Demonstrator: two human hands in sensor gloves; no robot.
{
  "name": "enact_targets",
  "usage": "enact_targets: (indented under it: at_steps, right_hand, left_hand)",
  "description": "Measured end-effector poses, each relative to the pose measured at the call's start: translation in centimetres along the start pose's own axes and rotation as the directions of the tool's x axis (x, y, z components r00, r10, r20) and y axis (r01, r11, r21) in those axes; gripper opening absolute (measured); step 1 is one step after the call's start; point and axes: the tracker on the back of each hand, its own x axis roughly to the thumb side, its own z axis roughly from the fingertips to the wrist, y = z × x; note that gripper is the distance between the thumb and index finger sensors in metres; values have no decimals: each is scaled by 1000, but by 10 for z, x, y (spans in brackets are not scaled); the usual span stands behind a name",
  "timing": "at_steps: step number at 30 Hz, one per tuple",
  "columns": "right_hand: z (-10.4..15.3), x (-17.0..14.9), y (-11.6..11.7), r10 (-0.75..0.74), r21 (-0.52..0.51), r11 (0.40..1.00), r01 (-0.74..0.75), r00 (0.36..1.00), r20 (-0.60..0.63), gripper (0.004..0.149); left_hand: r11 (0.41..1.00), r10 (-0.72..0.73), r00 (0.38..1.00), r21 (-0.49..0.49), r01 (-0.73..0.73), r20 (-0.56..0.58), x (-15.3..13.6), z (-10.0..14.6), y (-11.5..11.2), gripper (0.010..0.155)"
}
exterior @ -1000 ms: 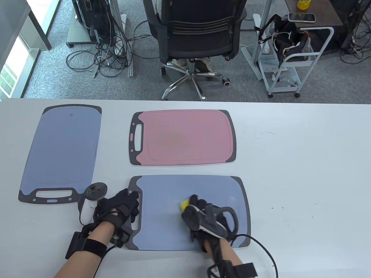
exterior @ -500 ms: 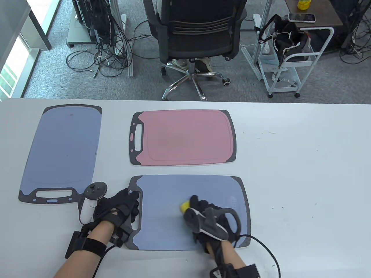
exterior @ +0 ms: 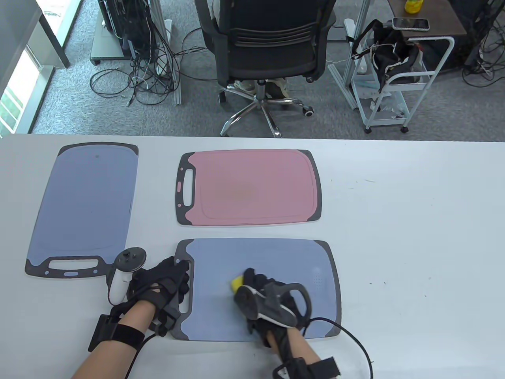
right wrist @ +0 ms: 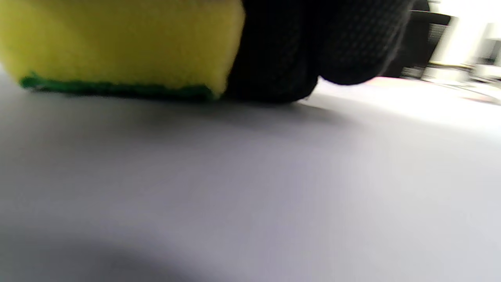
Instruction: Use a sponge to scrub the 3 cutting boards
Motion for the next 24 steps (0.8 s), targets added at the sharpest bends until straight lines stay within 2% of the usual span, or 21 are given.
enact_targets:
  at_steps: [3,6,10,11,13,14,15,16,18,19,21,22,24]
  right_hand:
    - [-17,56,-4,31,-36,999,-26,989,145,72]
    - [-18,58,-7,54,-20,998,-52,991,123,71]
    - [7,0,1,57,-23,998,-58,997,-45,71]
    - [22,-30,5,54,-27,998,-58,990,-132,71]
    - [43,-70,10,49,7,999,-49,965,-259,71]
    - [63,-104,15,25,29,999,-15,921,-388,71]
    - [73,-119,17,10,32,999,4,897,-443,70]
    - [92,-149,23,-22,30,998,46,836,-548,71]
    - [112,-177,26,-53,23,996,88,762,-646,71]
    - [114,-182,26,-38,30,997,76,750,-661,71]
    - [109,-177,25,-24,50,996,72,772,-636,71]
    - [99,-164,23,6,49,998,30,795,-607,71]
    - [74,-129,19,-16,32,999,34,888,-459,71]
  left_hand:
    - [1000,3,1000,-3,-3,0,0,0,0,55]
    - [1000,8,1000,-10,-8,1,0,0,0,55]
    - [1000,7,1000,-10,-7,3,0,0,0,55]
    - [1000,7,1000,-10,-7,3,0,0,0,55]
    - [1000,8,1000,-12,-8,2,0,0,0,55]
    - [1000,8,1000,-13,-8,2,0,0,0,55]
    - [1000,7,1000,-12,-7,2,0,0,0,55]
    - [1000,4,1000,-10,-4,2,0,0,0,55]
    - [1000,2,1000,-8,-2,2,0,0,0,55]
    - [1000,1,1000,-7,-1,2,0,0,0,55]
    - [1000,-1,1000,-6,1,1,0,0,0,55]
    - [1000,-3,1000,-5,3,2,0,0,0,55]
    - [1000,-4,1000,-4,4,2,0,0,0,55]
